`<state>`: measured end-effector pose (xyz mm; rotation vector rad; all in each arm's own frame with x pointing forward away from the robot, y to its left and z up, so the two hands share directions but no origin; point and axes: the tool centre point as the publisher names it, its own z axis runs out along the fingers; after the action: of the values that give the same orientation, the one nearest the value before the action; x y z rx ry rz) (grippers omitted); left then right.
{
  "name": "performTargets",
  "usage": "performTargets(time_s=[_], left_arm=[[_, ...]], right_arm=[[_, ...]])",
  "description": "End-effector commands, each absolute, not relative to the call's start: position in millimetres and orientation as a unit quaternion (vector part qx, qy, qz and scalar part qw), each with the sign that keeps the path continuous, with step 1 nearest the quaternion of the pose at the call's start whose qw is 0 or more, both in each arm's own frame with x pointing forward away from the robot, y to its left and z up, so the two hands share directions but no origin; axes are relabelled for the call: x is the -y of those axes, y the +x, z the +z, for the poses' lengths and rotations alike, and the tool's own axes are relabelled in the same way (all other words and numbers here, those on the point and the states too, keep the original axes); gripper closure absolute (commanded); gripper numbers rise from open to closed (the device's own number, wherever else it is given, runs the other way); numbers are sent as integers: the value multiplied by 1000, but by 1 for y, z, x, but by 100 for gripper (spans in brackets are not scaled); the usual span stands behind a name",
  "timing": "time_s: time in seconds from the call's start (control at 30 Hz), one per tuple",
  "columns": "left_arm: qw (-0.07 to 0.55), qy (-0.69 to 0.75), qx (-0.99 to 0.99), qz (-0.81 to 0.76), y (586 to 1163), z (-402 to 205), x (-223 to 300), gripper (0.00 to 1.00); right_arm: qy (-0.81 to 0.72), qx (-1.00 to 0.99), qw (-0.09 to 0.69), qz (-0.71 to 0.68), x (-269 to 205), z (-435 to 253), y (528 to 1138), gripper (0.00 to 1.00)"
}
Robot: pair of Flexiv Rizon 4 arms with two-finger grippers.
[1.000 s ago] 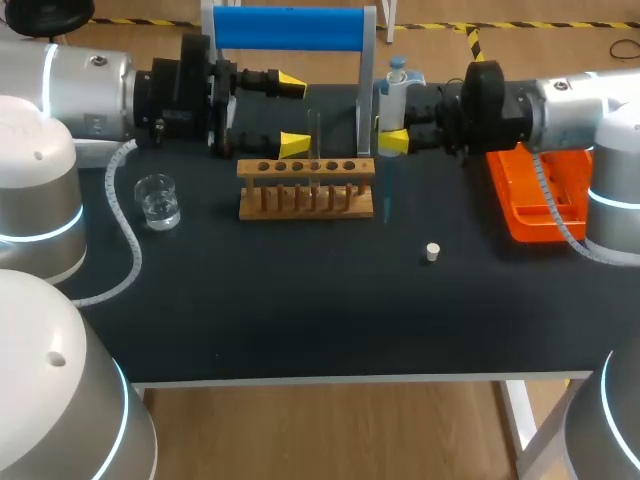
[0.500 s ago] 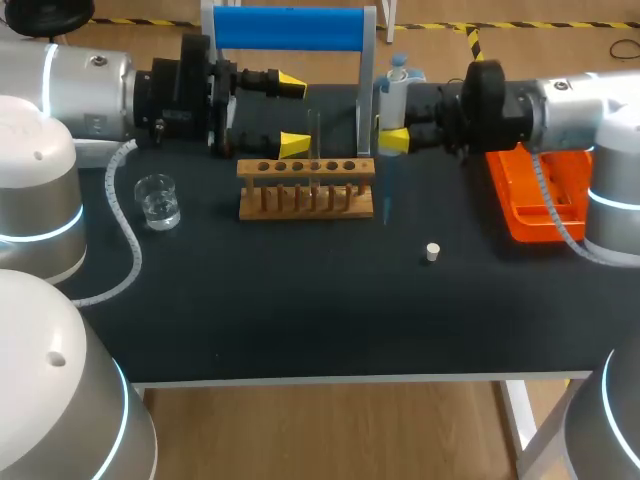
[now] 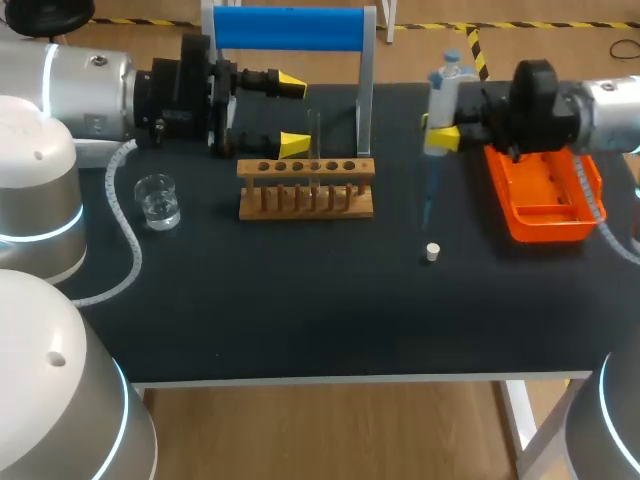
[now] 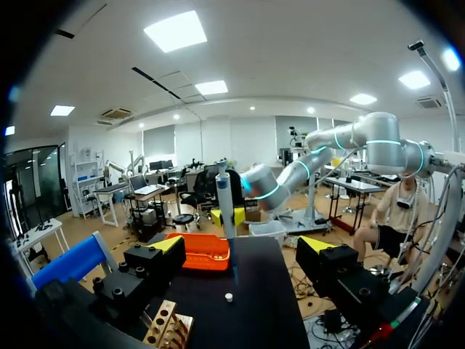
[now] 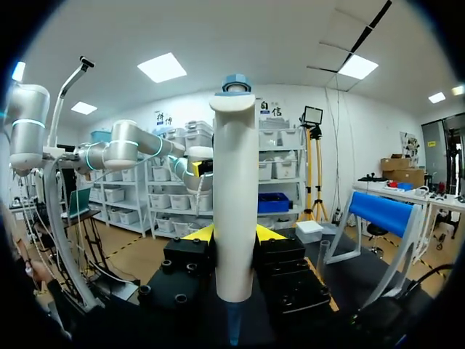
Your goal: Invert the test tube, pick up the pipette, mount the tip to pipette, aspirate from beaker and dispense into the tube, eject the tip, return the pipette, and cap with the stopper.
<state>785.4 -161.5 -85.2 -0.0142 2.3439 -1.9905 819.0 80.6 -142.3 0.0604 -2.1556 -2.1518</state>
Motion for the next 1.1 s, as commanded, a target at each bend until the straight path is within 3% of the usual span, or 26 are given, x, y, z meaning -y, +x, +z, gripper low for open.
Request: performTargets(time_s=[0.03,0.4,1.1], left_arm=[[33,-4,-761,-648,786,-86,161,0],[33,-4,-761,-648,786,-86,161,0],[33,-4,-761,-648,786,-86,161,0]], right_arm=[[21,719,36,-694,-48,-132,812,100],[36,707,-30,-706,15,-119,816,100],[35,693,-34,-719,110,-135,855,100]])
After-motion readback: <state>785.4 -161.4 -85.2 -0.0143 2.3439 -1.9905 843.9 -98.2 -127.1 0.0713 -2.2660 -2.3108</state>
